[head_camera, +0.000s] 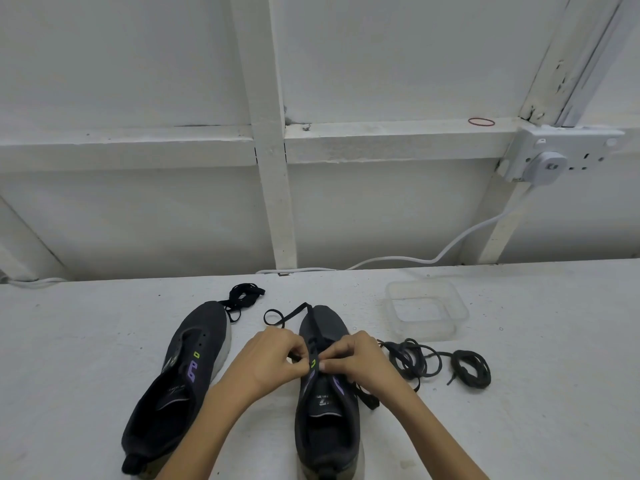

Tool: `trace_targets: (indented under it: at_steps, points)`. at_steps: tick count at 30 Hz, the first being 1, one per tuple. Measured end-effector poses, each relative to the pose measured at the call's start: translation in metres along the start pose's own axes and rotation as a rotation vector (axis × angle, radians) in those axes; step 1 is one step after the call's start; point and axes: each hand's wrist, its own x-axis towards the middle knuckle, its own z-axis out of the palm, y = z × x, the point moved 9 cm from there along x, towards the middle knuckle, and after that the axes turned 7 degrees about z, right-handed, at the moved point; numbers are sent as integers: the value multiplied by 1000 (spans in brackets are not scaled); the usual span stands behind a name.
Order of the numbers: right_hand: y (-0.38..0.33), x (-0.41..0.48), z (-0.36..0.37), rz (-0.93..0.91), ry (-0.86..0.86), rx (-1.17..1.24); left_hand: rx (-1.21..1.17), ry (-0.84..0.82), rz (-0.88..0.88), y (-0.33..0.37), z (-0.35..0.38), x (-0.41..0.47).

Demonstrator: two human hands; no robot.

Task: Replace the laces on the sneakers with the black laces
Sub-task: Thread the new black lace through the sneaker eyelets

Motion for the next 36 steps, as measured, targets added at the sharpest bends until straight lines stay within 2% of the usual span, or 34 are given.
trace_targets:
  at_steps: [8,14,18,20,24,30,33,36]
  points:
    - [2,-2,2,12,-35,4,-190,47,-54,-13,11,-5]
    - [1,3,9,18,38,-254,-210,236,-107,-12,9,-20]
    - [-6,4,7,-23,97,-368,-223,193,-112,-7,16,-22]
    - [-8,5,4,-54,123,-383,-225,222,-132,-14,13,-25]
    - [-5,7,-2,-63,117,-239,-252,251,-143,-14,15,-30]
    - [-4,8,4,-84,93,-172,-358,447,-225,-11,22,-46]
    - [-2,7,5,-62,45,-87,-260,467,-155,-2,24,-46]
    - [6,7,-1,24,-21,136,-166,491,-153,-5,26,-46]
